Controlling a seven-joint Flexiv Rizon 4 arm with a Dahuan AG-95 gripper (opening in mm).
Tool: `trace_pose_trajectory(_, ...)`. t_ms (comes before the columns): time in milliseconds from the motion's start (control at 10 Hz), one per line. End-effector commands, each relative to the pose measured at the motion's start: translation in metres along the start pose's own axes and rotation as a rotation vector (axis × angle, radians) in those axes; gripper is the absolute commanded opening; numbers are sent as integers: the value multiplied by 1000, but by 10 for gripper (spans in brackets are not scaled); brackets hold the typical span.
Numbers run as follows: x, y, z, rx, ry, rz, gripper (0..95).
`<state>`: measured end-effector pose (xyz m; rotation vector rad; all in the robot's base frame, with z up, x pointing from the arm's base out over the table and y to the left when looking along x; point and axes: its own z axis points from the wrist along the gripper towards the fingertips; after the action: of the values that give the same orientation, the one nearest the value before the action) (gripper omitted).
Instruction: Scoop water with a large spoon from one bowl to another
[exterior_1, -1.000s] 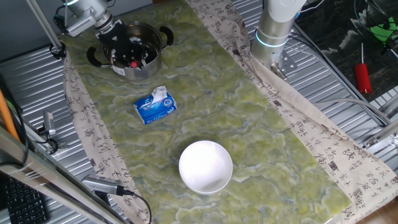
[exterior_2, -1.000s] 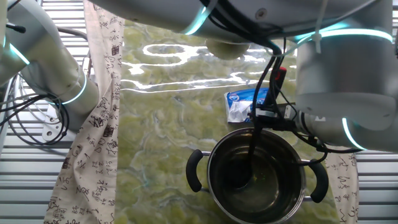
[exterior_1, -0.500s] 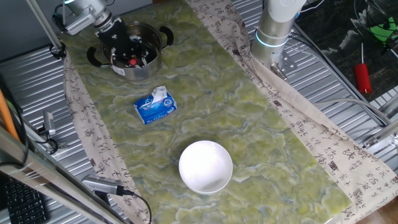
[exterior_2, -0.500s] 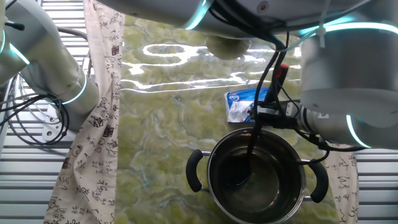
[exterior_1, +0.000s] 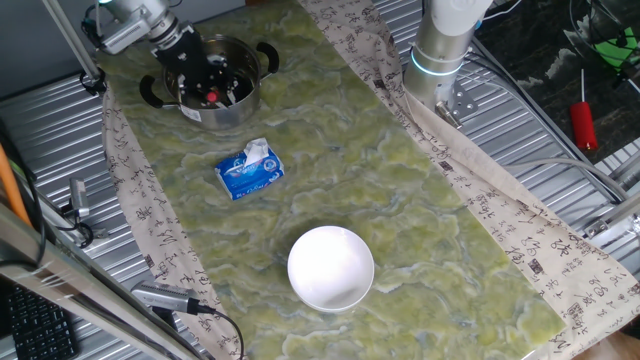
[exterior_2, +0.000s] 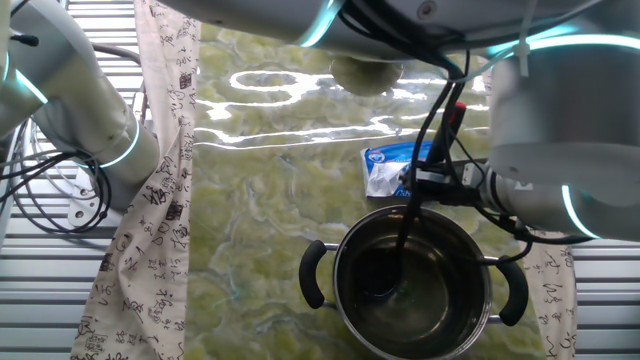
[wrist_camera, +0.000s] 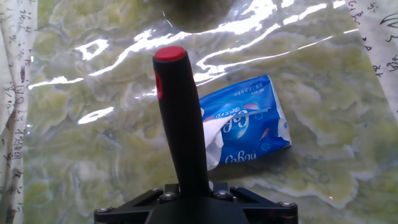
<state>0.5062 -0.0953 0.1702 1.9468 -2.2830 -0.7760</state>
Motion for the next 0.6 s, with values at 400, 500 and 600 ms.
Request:
trace_pose_trajectory(400,-1,4,-8,-24,6,2,0)
trace_pose_trajectory(500,-1,5,-10,-27,8,4,0)
trace_pose_trajectory(600,-2,5,-11,-30,9,6,0)
